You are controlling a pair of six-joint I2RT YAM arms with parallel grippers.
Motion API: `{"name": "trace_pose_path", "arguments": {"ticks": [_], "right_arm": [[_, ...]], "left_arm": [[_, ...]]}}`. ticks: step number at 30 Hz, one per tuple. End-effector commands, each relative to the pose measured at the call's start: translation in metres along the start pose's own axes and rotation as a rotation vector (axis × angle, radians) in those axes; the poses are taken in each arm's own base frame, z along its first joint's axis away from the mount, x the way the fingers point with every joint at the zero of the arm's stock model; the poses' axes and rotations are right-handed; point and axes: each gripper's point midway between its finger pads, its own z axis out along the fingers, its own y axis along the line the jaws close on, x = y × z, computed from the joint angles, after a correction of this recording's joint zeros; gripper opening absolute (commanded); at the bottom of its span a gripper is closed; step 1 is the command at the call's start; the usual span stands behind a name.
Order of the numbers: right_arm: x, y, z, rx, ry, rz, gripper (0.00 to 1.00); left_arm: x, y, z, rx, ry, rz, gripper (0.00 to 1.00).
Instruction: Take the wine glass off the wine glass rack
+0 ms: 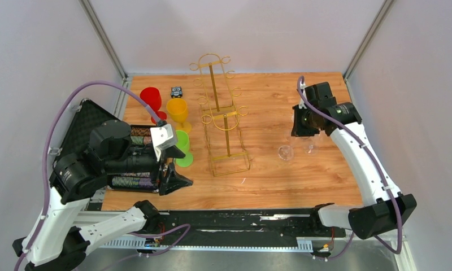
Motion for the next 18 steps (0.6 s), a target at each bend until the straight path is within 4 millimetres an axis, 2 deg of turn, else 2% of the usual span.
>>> {"name": "trace_pose_path", "arguments": {"ticks": [1, 13, 18], "right_arm": [[-0.012, 0.003, 0.012, -0.034, -0.02, -0.006, 0.0], [-0.005, -0.002, 0.033, -0.008, 0.054, -0.01, 0.0], [-0.004, -0.004, 0.035, 0.007, 0.069, -0.004, 0.12]], "left_arm": [[-0.01, 0.002, 0.004, -0.002, -0.025, 0.015, 1.0], [-0.008, 0.001, 0.005, 0.002, -0.023, 0.018, 1.0], [-0.008, 0.001, 0.006, 0.005, -0.017, 0.019, 1.0]]}}
